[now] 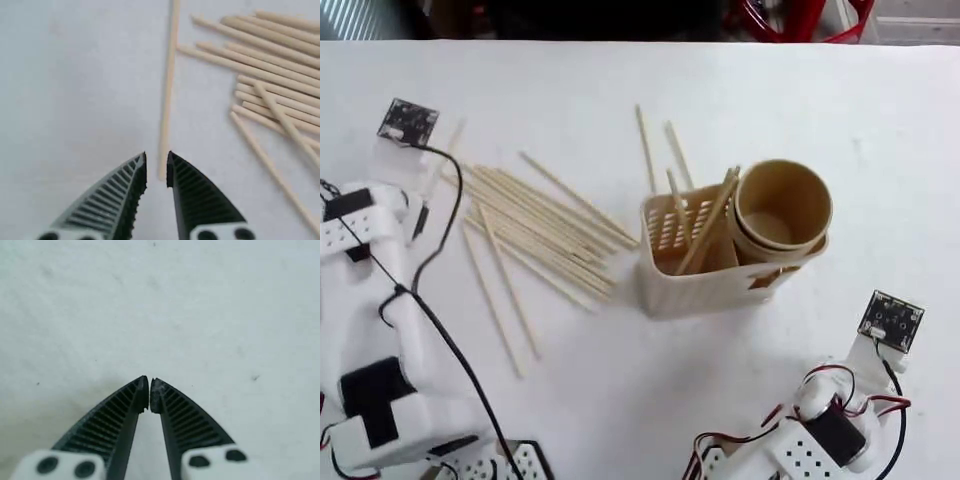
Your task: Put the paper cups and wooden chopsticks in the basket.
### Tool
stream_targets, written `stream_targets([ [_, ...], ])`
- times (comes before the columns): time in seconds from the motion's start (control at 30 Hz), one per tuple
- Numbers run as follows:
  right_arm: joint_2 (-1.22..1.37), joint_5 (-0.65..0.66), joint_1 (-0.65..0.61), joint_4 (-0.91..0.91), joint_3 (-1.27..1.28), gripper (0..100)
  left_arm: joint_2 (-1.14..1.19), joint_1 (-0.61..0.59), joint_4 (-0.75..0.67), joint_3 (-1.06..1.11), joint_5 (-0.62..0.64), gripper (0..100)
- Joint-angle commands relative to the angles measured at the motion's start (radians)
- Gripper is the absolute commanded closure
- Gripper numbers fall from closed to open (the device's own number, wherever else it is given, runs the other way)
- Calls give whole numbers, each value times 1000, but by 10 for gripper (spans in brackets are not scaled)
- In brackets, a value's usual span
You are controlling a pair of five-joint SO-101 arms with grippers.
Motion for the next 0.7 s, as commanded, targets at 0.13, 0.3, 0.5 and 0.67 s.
stream_targets([
  [0.13,-8,-3,7,-10,9,979,163,-13,190,-150,44,803],
  [0.3,-8,-3,7,-10,9,979,249,38,364,-204,338,800],
  [0.5,-8,-3,7,-10,9,979,243,99,367,-158,434,745],
  [0.67,-8,-3,7,-10,9,979,243,154,265,-78,443,743],
])
